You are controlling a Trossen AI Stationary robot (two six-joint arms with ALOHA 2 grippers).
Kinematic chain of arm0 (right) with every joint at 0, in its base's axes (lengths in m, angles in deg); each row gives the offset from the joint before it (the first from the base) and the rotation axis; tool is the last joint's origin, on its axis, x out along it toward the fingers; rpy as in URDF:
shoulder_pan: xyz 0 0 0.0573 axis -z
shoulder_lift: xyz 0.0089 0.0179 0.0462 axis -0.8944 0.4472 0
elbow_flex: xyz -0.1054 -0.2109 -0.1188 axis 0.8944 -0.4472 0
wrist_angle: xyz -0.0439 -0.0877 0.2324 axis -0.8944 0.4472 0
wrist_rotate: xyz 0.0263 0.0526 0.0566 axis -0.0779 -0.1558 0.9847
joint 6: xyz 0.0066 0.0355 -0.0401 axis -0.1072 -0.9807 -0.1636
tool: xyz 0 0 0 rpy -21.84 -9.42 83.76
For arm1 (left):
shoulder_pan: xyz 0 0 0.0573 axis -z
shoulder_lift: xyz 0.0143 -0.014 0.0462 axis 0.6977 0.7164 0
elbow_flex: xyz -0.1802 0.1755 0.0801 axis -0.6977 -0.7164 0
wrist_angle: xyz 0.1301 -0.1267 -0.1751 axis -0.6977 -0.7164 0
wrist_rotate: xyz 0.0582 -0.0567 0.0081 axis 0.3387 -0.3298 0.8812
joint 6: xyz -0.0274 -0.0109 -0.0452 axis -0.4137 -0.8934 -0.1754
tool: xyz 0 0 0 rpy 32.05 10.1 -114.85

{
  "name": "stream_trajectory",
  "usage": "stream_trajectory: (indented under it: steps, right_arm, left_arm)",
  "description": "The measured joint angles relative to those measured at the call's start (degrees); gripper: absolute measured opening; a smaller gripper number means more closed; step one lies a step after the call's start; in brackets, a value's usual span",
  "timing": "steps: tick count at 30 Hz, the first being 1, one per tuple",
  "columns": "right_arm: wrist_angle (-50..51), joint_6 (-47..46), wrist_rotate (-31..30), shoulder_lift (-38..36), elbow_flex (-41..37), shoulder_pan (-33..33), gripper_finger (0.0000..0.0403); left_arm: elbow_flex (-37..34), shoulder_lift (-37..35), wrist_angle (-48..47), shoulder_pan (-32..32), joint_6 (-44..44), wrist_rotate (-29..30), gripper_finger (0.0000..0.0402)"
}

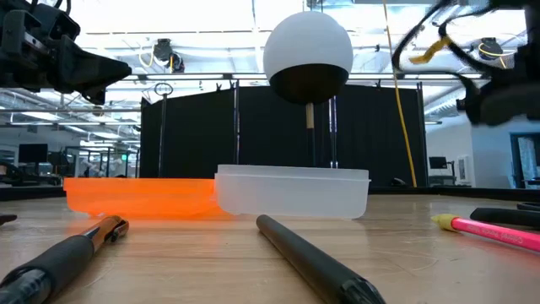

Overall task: Pick & place school supplies into a supply box
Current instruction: Put the brown pencil into the supply box

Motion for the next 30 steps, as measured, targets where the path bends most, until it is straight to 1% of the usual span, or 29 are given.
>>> stream_trajectory:
  steps: [6,9,11,13,15,18,21,24,26,28,30]
  right_arm:
    - [0.8,-1.7,-5.0,-7.4,0.1,0.0,0.0008]
    - [0.1,-2.0,-10.0,-11.8,0.1,0.3,0.0008]
    - [-1.9,-1.8,-15.0,-14.7,0.1,1.0,0.0008]
    - [-5.4,1.0,-19.7,-17.4,0.1,2.2,0.0008]
    - [-10.4,6.1,-23.6,-19.3,0.1,4.1,0.0008]
    - [-19.4,15.8,-27.2,-20.7,0.2,8.0,0.0008]
    - [-30.4,25.7,-27.2,-20.7,0.2,12.6,0.0008]
    - [-40.6,33.5,-24.3,-19.4,0.3,17.5,0.0008]
    - [-42.6,36.3,-21.3,-18.7,0.3,20.2,0.0008]
    - [-42.9,36.7,-19.0,-17.9,0.3,22.5,0.0008]
    - [-40.1,36.0,-17.9,-17.1,0.3,24.3,0.0008]
  left_arm:
    - [0.0,0.0,0.1,0.0,0.0,0.2,0.0058]
    - [0.0,0.0,0.4,0.0,0.0,0.2,0.0058]
    - [0.0,0.0,0.6,0.0,0.0,0.2,0.0058]
    - [0.0,0.0,0.6,0.0,0.2,0.2,0.0058]
    - [0.0,0.0,0.5,0.0,1.4,0.2,0.0058]
    - [0.0,0.0,0.5,0.0,4.5,0.2,0.0058]
    - [0.0,0.0,0.5,0.0,5.0,0.2,0.0058]
    - [0.0,0.0,0.5,0.0,5.7,0.2,0.0058]
    - [0.0,0.0,0.4,0.0,6.0,0.2,0.0058]
    - [0.0,0.0,0.2,0.0,6.0,0.2,0.0058]
    - [0.0,0.0,0.1,0.0,6.0,0.2,0.0058]
